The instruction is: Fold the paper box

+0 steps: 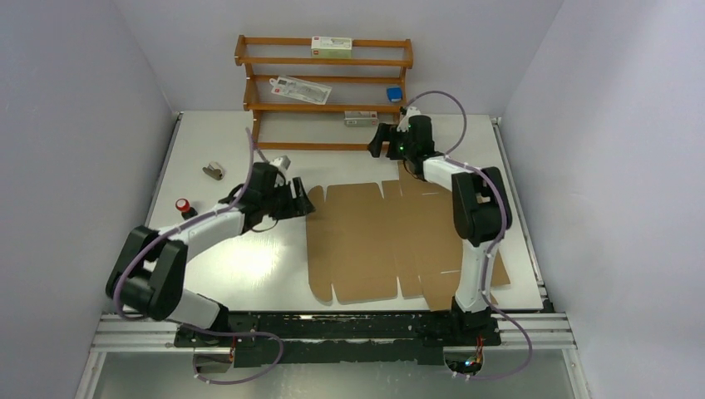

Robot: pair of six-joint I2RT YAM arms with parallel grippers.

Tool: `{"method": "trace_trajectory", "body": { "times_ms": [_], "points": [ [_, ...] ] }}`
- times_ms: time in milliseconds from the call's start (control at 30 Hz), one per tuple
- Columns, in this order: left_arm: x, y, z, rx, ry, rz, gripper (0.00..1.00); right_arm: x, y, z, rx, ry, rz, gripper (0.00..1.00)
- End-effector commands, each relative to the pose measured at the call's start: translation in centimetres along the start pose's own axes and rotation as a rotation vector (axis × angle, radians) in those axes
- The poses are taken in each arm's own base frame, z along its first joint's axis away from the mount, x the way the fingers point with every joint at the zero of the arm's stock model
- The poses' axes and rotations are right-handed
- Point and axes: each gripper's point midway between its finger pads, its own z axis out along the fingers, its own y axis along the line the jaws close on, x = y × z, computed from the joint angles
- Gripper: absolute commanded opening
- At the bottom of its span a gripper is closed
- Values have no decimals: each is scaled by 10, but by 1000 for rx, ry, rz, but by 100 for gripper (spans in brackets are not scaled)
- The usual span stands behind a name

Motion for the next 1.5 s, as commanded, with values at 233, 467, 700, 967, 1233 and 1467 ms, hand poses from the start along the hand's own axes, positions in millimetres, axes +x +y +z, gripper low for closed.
{"method": "trace_trajectory", "body": {
  "times_ms": [233, 467, 700, 967, 1233, 1467],
  "points": [
    [-51, -6, 60, -51, 51, 129, 72, -33, -53, -99, 152, -100, 97, 100],
    [-43, 7, 60, -94, 54, 121, 74, -39, -135, -127, 251, -119, 222, 100],
    [-33, 8, 55, -79, 60, 104, 76, -33, -180, -102, 282, -71, 259, 100],
    [-43, 6, 39, -100, 18, 115, 80, -5, -189, -75, 222, 27, 283, 96],
    [-54, 3, 32, -113, -14, 118, 85, 20, -134, -66, 27, 109, 269, 86],
    [-57, -2, 30, -94, -14, 133, 85, 28, -63, -46, -117, 156, 206, 84]
  ]
}}
